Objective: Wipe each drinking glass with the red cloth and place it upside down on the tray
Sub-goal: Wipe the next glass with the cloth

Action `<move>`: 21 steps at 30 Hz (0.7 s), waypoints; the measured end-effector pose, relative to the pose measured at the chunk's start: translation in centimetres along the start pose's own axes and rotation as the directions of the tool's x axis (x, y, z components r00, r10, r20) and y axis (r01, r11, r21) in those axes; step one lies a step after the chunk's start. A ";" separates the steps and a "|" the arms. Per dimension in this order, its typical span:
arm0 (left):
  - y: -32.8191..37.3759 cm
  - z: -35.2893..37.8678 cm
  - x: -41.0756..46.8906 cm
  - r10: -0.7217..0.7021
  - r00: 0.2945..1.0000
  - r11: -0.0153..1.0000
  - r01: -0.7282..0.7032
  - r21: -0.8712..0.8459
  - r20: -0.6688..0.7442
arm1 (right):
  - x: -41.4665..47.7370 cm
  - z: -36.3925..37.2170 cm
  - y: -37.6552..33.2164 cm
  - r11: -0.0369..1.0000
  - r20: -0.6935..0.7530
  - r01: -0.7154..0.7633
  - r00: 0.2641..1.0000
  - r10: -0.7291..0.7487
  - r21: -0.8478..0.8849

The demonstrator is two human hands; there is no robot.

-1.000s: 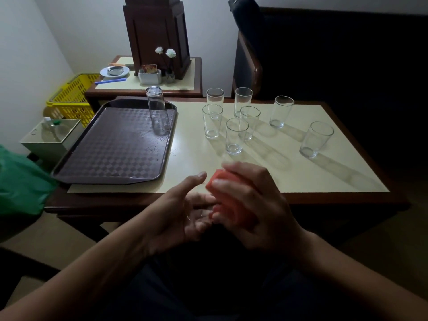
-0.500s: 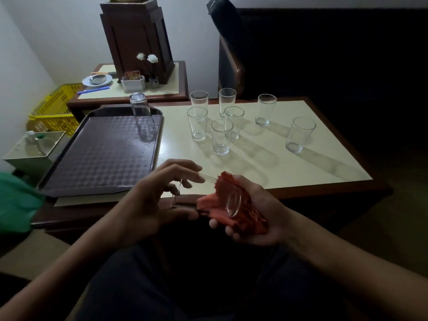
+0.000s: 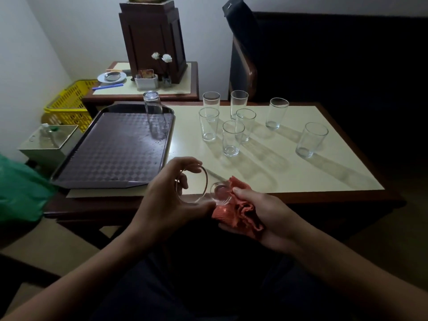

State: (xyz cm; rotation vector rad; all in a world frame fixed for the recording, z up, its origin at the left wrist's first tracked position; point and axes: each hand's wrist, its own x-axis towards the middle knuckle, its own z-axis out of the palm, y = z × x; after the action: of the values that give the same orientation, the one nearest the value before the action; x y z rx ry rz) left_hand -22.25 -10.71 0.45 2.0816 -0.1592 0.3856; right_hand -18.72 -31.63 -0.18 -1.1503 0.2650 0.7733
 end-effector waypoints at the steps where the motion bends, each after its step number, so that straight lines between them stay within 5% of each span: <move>1: 0.3 -0.2 0.0 0.002 1.000 1.000 -0.002 -0.013 -0.015 | 0.1 -0.1 0.1 0.999 -0.017 0.042 0.999 -0.042 -0.008; 4: 0.7 -0.9 0.1 -0.005 1.000 0.994 0.007 -0.107 0.027 | 0.0 0.1 -0.4 0.994 0.008 0.108 0.994 -0.107 -0.031; 7: 1.1 -0.7 -0.1 0.001 0.997 0.980 0.016 -0.199 0.083 | -0.3 0.2 -0.6 0.997 0.095 0.017 0.995 -0.010 -0.070; 12: 0.3 -1.1 0.4 -0.062 0.996 0.964 0.075 -0.254 0.060 | -0.3 -0.3 -0.8 0.983 0.034 0.068 0.997 -0.064 -0.170; 14: 0.1 -1.3 0.8 -0.187 0.978 0.856 0.210 -0.472 0.096 | -0.5 -0.3 -0.8 0.981 0.095 0.062 0.994 -0.045 -0.184; 17: 0.0 -0.9 1.1 -0.312 0.920 0.564 0.381 -0.732 0.238 | -0.9 0.1 -0.2 0.973 0.201 0.047 0.980 -0.001 -0.227; 21: -0.5 -0.8 1.3 -0.198 0.881 0.363 0.473 -0.803 0.429 | -1.1 0.5 -0.4 0.985 0.232 0.043 0.973 -0.003 -0.169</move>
State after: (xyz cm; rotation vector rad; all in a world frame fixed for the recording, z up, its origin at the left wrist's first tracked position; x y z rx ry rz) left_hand -21.09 -9.67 0.86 0.9943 -0.0509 -0.2454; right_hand -19.36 -31.68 0.96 -1.2113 -0.0110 0.9147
